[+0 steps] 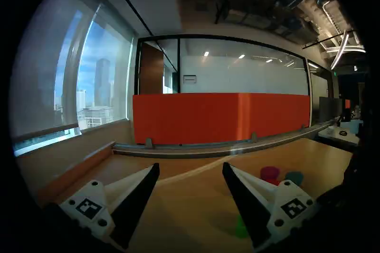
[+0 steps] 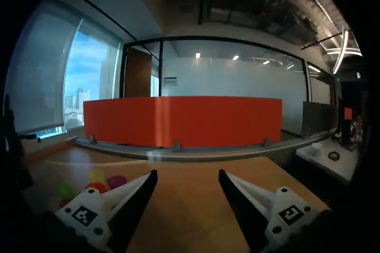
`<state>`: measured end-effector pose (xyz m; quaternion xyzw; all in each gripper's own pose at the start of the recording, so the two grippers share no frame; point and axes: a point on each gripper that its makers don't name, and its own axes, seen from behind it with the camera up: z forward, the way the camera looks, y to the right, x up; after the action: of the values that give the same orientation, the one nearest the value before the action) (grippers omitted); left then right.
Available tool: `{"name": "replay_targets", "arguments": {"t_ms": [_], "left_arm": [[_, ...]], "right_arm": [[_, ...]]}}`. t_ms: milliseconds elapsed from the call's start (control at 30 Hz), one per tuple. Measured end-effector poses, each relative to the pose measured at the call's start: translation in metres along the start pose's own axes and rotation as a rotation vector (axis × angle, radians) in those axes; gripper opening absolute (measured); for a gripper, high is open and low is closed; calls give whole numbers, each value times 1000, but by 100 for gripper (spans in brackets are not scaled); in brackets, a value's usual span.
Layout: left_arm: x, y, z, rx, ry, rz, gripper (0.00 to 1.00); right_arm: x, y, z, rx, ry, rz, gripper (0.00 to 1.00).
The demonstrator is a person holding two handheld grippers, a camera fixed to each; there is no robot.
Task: Pour water
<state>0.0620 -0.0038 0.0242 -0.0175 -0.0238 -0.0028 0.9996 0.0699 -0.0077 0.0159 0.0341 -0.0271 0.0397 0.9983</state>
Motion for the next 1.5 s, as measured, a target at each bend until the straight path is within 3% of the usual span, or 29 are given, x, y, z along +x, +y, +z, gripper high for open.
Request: {"name": "replay_targets", "arguments": {"t_ms": [200, 400, 700, 900, 1200, 1500], "left_arm": [[35, 4, 6, -43, -3, -23, 98], [71, 7, 7, -70, 19, 22, 98], [89, 18, 14, -134, 15, 41, 98], [98, 34, 14, -217, 23, 57, 98], [101, 68, 5, -383, 32, 60, 98], [101, 94, -3, -508, 22, 47, 98]], "right_arm": [[33, -1, 3, 15, 0, 14, 99], [60, -9, 5, 48, 6, 26, 99], [57, -13, 7, 92, -15, 55, 99], [52, -30, 7, 194, -47, 52, 99], [58, -64, 3, 401, -63, 108, 100], [70, -98, -13, 566, -57, 69, 99]]}}
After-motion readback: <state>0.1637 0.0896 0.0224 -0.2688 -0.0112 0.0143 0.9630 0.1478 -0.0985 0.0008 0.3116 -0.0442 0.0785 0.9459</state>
